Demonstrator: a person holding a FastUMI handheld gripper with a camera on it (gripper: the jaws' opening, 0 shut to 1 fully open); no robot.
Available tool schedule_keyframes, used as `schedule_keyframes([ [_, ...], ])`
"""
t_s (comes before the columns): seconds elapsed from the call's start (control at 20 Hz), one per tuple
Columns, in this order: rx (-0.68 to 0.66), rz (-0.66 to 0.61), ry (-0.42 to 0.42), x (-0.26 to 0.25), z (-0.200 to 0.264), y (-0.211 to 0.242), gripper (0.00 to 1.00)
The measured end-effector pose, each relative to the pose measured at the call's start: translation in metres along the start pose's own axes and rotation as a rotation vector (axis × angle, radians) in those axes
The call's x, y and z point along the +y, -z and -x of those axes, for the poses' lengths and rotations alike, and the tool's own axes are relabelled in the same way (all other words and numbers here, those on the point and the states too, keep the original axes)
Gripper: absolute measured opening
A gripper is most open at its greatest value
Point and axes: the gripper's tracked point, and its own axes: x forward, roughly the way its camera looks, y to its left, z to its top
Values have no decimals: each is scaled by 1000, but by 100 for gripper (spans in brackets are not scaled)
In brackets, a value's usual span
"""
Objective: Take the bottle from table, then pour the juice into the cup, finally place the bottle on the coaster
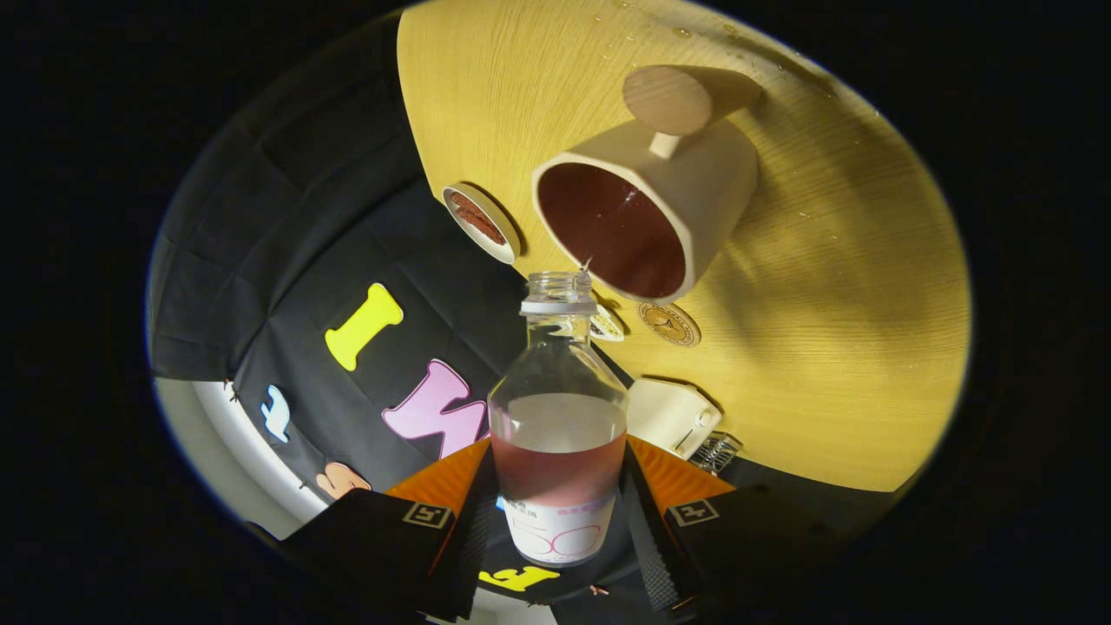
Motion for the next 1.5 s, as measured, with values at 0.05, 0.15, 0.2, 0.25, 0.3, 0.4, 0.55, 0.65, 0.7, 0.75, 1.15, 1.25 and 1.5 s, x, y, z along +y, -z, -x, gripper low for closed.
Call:
schedule_keyframes([
  [0.05, -2, 0, 3, 1, 0, 0, 75],
  [0.15, -3, 0, 9, -1, -1, 0, 75],
  [0.2, -3, 1, 11, -2, -1, 0, 75],
  [0.25, -2, 3, 15, -3, -2, 0, 75],
  [0.3, -1, 4, 17, -4, -2, 0, 75],
  [0.4, 1, 7, 19, -5, -1, 1, 75],
  [0.55, 3, 17, 26, -8, 0, 3, 75],
  [0.65, 1, 26, 29, -11, 0, 3, 75],
  [0.7, 0, 32, 29, -12, 0, 4, 75],
  [0.75, -1, 40, 27, -13, 1, 6, 75],
  [1.15, -8, 207, 16, -14, -3, 13, 75],
  [1.25, -6, 286, 36, -20, -6, 14, 75],
  [1.5, -33, 486, 34, -17, -6, 13, 75],
])
